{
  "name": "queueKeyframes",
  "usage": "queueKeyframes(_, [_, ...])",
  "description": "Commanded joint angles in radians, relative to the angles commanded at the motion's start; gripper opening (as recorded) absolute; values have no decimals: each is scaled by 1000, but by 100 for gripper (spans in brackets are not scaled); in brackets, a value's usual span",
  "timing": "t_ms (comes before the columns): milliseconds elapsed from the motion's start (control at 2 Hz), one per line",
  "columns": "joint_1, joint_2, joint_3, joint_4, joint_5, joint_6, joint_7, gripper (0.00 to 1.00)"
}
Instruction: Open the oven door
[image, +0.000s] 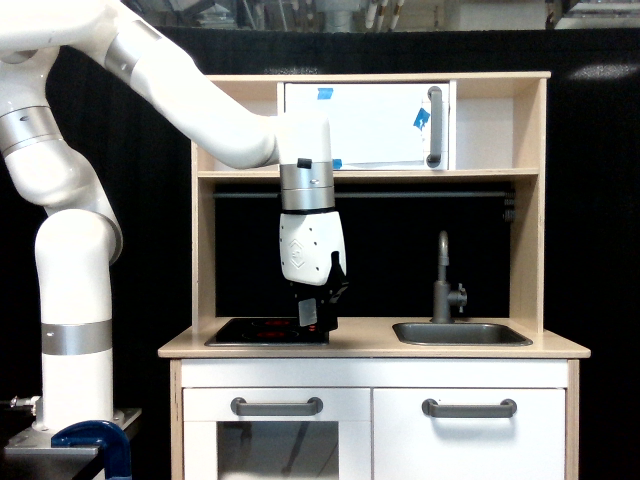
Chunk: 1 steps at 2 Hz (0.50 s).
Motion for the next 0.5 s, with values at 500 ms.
queueKeyframes(500, [87, 145, -57, 187, 203, 19, -290, 100])
